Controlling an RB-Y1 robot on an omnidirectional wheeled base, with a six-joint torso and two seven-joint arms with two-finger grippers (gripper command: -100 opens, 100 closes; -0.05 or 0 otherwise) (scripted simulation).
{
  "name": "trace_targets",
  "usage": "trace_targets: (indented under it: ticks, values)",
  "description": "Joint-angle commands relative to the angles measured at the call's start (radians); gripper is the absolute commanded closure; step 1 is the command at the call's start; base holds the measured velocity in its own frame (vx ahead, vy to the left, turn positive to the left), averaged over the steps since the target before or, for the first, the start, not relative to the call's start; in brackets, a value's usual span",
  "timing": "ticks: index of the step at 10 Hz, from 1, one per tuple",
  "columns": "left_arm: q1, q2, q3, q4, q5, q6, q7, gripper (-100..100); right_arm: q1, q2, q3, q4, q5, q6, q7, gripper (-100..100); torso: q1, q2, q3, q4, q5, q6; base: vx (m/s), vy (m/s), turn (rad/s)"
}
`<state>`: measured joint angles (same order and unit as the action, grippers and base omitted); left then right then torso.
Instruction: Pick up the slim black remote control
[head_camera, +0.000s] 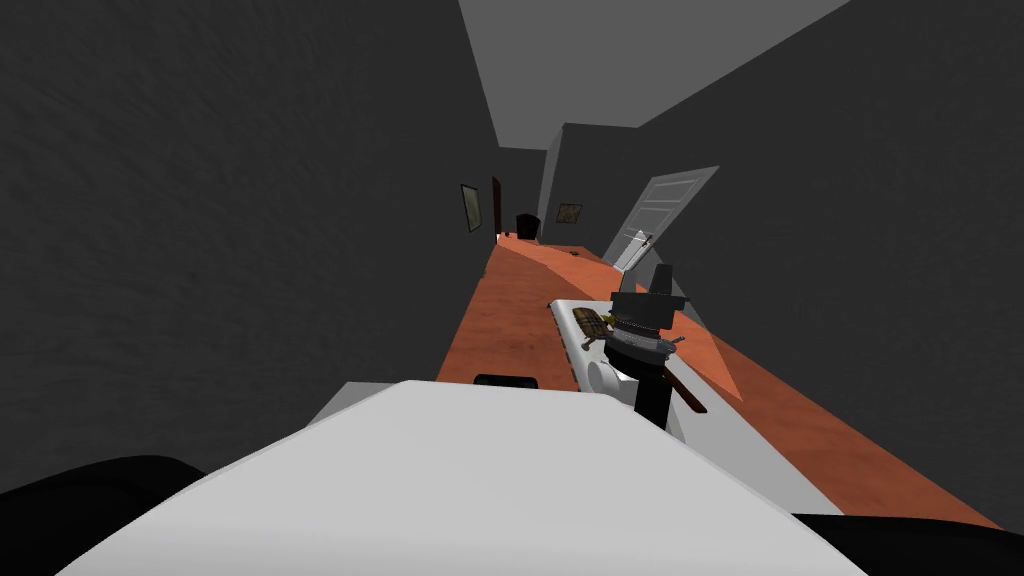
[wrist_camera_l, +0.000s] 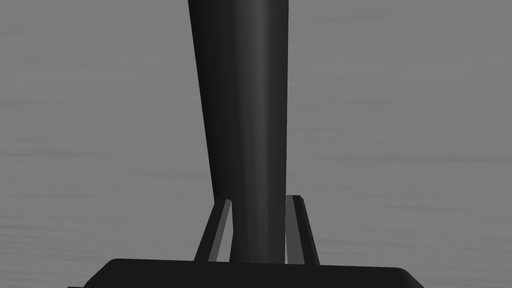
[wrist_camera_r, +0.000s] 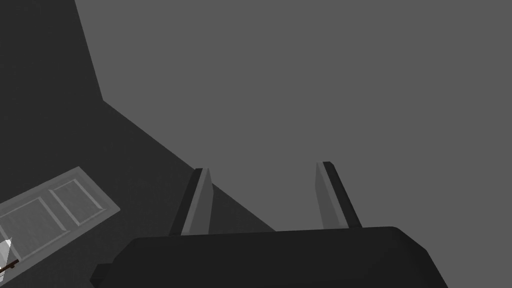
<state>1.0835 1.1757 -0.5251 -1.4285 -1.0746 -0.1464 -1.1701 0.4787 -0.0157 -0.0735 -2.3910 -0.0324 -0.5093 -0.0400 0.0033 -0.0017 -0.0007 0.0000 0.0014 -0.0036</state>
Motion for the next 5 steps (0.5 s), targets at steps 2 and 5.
trace_targets:
  ticks: [2,5]
  values:
    - [0.046,0.052,0.027,-0.053,0.01,0.002,0.001,100,0.0,0.0,0.0,0.0,0.0,0.0,0.0,0,0.0,-0.001,-0.001,-0.001,-0.001,-0.001,0.028,0.004,0.133]
    - [0.057,0.057,0.033,-0.062,0.011,0.002,-0.002,0,0.0,0.0,0.0,0.0,0.0,0.0,0.0,0,-0.001,-0.002,-0.001,-0.001,0.0,0.0,0.019,0.001,0.029]
